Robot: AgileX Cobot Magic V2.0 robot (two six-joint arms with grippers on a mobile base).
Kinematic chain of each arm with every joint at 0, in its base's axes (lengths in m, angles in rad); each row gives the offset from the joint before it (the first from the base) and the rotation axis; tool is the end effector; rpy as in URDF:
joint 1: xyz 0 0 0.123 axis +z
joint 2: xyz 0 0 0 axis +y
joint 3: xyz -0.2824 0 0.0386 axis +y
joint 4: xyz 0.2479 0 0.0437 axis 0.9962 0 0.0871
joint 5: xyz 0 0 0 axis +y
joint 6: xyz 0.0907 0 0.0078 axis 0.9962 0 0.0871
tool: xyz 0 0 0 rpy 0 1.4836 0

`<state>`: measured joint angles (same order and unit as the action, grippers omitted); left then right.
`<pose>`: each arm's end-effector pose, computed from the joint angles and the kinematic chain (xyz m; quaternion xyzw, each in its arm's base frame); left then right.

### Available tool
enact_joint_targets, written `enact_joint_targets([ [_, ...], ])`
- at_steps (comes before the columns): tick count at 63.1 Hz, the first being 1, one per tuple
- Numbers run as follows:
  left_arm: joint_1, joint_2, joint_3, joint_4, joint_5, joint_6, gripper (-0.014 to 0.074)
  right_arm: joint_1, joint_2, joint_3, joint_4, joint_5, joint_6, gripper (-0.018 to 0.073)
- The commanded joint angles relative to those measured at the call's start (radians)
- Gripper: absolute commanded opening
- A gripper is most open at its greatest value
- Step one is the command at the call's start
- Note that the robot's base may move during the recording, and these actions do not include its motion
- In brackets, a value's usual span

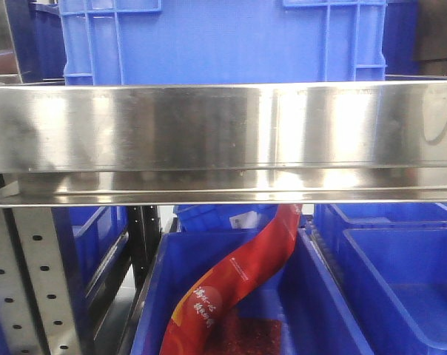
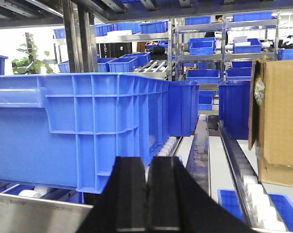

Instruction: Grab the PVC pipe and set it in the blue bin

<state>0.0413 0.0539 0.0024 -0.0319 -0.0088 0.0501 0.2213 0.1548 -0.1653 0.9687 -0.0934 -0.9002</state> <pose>0.0610 0.0025 0.2099 -0.0081 0.6929 0.0215 0.7207 0.0641 0.0073 0.2645 -0.0213 0.6517 0.0838 0.7535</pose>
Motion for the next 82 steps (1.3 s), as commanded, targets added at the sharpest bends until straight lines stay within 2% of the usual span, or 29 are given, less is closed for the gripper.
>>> enact_joint_targets([
  [1,0.001,-0.002,-0.002,-0.007,-0.009,-0.008,-0.0111,-0.005,-0.005,0.002,0.001,-0.01,-0.006,-0.0158],
  [82,0.001,-0.002,-0.002,-0.007,-0.009,-0.008,-0.0111,-0.005,-0.005,0.002,0.001,-0.001,-0.006,-0.0158],
])
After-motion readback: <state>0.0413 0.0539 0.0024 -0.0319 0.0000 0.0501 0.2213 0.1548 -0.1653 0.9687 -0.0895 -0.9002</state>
